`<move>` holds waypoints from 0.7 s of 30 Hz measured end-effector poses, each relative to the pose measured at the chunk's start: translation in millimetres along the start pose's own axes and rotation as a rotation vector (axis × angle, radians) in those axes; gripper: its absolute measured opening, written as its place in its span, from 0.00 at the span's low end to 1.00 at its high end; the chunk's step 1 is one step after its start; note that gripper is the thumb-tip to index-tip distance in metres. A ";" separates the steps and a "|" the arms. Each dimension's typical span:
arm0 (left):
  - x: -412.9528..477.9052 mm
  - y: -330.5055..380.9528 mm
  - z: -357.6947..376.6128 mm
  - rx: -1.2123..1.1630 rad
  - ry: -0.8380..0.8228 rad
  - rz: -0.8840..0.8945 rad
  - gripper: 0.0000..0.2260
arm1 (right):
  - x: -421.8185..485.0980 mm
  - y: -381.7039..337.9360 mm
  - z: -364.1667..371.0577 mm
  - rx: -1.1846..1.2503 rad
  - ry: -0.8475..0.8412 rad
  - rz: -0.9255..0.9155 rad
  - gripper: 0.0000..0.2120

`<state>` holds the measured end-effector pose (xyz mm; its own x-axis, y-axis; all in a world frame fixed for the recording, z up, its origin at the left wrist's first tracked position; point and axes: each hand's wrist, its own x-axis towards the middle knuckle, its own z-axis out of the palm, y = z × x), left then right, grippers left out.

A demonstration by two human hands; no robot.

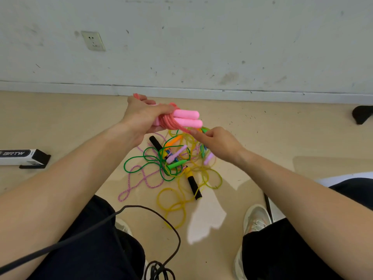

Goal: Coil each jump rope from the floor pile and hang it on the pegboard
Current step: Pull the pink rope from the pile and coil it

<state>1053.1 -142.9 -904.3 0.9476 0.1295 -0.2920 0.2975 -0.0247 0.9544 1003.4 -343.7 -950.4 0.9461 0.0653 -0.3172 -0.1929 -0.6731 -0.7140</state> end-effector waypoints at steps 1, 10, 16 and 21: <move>-0.9 -1.7 -0.1 0.038 -0.035 -0.010 0.37 | 2.5 2.1 -5.1 -0.022 -0.022 0.008 0.30; -11.3 -8.1 4.0 0.302 -0.303 0.087 0.39 | 6.1 -3.7 -20.5 0.006 -0.072 -0.192 0.12; -4.1 -16.3 5.5 0.622 -0.216 0.361 0.41 | 1.3 -17.8 -19.5 0.345 -0.116 -0.017 0.23; -0.1 -24.3 9.9 0.682 -0.068 0.479 0.41 | -7.7 -31.4 0.5 0.453 0.042 0.030 0.13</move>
<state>1046.9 -152.1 -928.1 0.9879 -0.1076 0.1116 -0.1550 -0.6591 0.7359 1002.0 -322.7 -925.9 0.9464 0.0147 -0.3225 -0.3054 -0.2832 -0.9091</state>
